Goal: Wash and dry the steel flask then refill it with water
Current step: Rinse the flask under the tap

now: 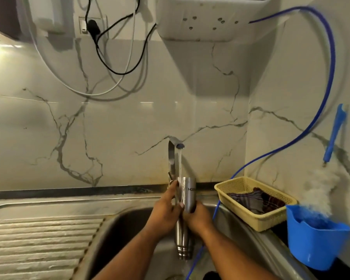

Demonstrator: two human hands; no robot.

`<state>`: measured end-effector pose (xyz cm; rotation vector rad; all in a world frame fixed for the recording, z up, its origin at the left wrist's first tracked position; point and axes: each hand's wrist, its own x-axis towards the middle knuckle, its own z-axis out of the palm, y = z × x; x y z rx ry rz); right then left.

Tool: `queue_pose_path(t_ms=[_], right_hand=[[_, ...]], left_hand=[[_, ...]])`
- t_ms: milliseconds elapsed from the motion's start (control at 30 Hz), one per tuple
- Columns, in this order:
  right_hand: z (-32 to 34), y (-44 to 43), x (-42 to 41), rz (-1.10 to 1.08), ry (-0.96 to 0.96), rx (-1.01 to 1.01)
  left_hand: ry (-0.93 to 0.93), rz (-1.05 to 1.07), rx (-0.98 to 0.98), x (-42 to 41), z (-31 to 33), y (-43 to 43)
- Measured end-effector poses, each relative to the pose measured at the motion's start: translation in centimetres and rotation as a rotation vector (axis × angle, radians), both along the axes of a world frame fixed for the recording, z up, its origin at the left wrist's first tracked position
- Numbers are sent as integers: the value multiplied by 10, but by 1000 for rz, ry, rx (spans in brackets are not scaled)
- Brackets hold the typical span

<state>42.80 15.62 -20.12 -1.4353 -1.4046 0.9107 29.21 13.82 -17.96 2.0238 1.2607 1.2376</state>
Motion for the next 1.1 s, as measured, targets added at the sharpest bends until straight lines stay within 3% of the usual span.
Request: queue_pose_path(t_ms=[133, 233, 367, 533, 600, 667, 833, 933, 1100], right_hand=[[3, -2, -4, 153, -5, -15], [2, -1, -8, 220, -4, -5], [-1, -3, -9, 192, -29, 30], [2, -1, -8, 116, -30, 89], [5, -2, -12, 109, 20, 93], [9, -4, -15, 127, 52, 77], [11, -10, -11, 255, 173, -66], [7, -8, -4, 331, 232, -137], [7, -9, -16, 250, 84, -37]], left_hand=[[-194, 40, -79, 2, 7, 2], [-311, 141, -25, 7, 24, 10], [-162, 191, 201, 10, 31, 25], [13, 36, 429, 22, 28, 40], [-149, 58, 295, 21, 35, 36], [-348, 59, 8, 14, 35, 36], [-605, -110, -392, -8, 23, 40], [-619, -102, -349, -7, 25, 37], [-542, 202, -151, 9, 41, 29]])
